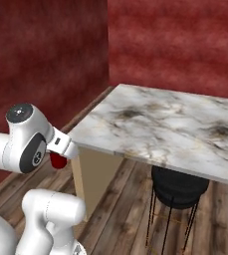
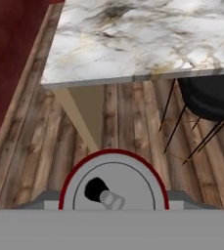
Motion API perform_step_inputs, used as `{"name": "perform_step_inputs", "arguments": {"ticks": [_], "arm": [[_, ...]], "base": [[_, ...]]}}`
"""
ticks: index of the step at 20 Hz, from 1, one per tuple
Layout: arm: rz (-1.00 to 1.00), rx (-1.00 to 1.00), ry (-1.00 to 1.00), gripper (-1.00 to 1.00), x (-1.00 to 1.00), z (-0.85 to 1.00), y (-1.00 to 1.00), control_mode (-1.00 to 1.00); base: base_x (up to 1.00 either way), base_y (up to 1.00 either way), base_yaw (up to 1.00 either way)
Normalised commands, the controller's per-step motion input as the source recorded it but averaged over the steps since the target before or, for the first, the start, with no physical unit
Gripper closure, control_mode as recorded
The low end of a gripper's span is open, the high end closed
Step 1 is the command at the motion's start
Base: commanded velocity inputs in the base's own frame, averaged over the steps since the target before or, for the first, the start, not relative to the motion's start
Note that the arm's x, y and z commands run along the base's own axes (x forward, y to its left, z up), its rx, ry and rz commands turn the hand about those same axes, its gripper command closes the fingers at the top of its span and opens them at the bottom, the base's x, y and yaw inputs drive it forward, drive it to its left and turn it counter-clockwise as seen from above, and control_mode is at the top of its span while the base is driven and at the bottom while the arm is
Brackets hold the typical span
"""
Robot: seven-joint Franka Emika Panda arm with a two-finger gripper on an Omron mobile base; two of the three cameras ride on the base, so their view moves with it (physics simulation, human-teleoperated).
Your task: Four empty soda cans are scattered around the kitchen. Gather all the cans and cluster them next to the stove for recycling.
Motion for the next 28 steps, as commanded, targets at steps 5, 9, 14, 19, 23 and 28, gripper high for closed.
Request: {"name": "perform_step_inputs", "arguments": {"ticks": [5, 9, 14, 19, 23, 28], "arm": [[0.00, 0.00, 0.00, 1.00, 0.00, 0.00, 0.00, 1.00], [0.00, 0.00, 0.00, 1.00, 0.00, 0.00, 0.00, 1.00], [0.00, 0.00, 0.00, 1.00, 0.00, 0.00, 0.00, 1.00], [0.00, 0.00, 0.00, 1.00, 0.00, 0.00, 0.00, 1.00], [0.00, 0.00, 0.00, 1.00, 0.00, 0.00, 0.00, 1.00], [0.00, 0.00, 0.00, 1.00, 0.00, 0.00, 0.00, 1.00]], "base": [[-0.11, 0.59, -0.14], [-0.09, 0.57, -0.12], [-0.02, 0.57, -0.10], [0.00, 0.56, -0.09], [0.00, 0.56, -0.06], [0.00, 0.55, -0.01]]}}
